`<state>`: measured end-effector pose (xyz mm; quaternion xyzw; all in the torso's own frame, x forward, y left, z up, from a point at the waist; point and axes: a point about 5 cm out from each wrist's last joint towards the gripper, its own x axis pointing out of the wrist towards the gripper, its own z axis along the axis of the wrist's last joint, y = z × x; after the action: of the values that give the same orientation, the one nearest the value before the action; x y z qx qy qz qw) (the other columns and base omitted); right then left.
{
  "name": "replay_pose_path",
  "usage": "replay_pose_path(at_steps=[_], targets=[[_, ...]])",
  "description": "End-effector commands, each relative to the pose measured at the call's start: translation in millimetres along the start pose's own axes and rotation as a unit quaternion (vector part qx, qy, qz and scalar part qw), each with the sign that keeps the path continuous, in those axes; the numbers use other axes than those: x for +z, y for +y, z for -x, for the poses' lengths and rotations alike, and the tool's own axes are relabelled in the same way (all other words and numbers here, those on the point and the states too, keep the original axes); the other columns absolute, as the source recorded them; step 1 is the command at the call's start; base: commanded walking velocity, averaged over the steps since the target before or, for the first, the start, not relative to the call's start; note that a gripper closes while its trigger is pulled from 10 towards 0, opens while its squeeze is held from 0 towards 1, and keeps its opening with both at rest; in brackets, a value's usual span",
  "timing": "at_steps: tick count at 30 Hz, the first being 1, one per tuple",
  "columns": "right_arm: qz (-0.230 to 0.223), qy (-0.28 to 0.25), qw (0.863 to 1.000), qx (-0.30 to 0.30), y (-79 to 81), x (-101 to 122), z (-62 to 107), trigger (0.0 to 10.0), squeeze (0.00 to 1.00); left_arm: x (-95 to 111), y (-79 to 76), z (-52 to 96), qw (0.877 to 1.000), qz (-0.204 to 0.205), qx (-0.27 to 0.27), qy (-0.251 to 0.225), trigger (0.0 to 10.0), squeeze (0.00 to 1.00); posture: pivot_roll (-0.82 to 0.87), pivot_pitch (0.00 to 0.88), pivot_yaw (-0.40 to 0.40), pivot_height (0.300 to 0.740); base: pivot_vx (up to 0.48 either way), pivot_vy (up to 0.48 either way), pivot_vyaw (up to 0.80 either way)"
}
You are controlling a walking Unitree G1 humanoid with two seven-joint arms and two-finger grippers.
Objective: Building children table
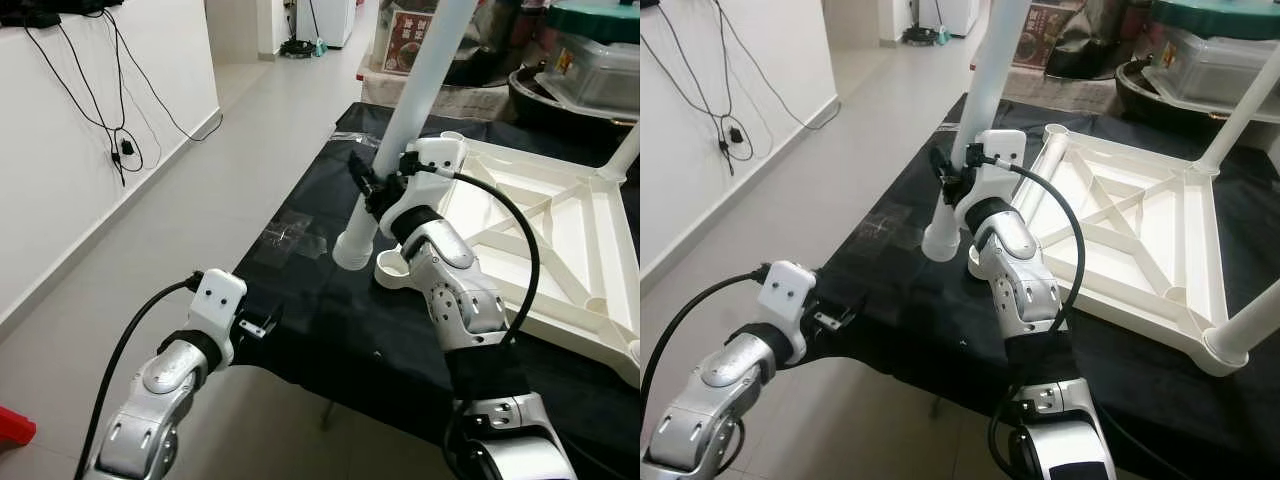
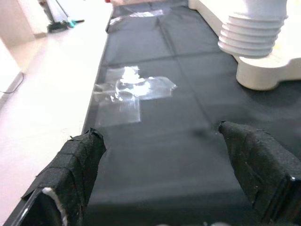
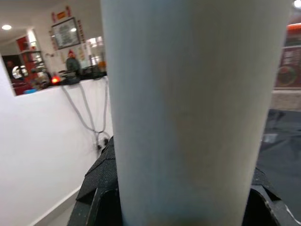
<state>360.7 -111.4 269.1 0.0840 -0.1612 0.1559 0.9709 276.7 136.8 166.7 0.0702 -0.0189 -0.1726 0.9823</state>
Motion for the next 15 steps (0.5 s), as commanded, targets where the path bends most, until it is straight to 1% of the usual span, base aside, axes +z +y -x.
replay_pose_path(at_steps=[1, 2, 3, 8, 15], targets=[[0.008, -0.021, 1.000, -0.010, -0.8, 5.6, -2.1, 10.0, 0.00, 1.3, -1.5, 2.3, 1.000, 0.003, 0.030, -0.009, 10.0, 0.00, 0.12, 0.094, -0.049, 0.740, 0.000, 0.000, 0.00], [0.011, -0.024, 1.000, -0.015, -1.2, 5.1, -2.4, 10.0, 0.00, 1.5, -2.8, 2.6, 0.999, 0.006, 0.037, -0.011, 10.0, 0.00, 0.12, 0.094, -0.049, 0.740, 0.000, 0.000, 0.00], [0.013, -0.025, 0.999, -0.017, -1.3, 4.6, -2.7, 10.0, 0.00, 0.6, -3.9, 3.4, 0.999, 0.018, 0.046, -0.013, 10.0, 0.00, 0.12, 0.092, -0.050, 0.740, 0.274, 0.000, 0.00], [0.019, -0.031, 0.999, -0.024, -2.2, 4.0, -4.0, 10.0, 0.00, -2.9, -4.6, 5.2, 0.998, 0.022, 0.064, -0.011, 10.0, 0.00, 0.12, 0.087, -0.052, 0.740, 0.313, 0.000, 0.00], [0.021, -0.037, 0.999, -0.023, -1.1, 4.0, -6.3, 10.0, 0.00, -5.9, -2.3, 6.1, 0.996, 0.024, 0.082, -0.006, 10.0, 0.00, 0.11, 0.087, -0.057, 0.740, 0.364, -0.275, 0.00]])
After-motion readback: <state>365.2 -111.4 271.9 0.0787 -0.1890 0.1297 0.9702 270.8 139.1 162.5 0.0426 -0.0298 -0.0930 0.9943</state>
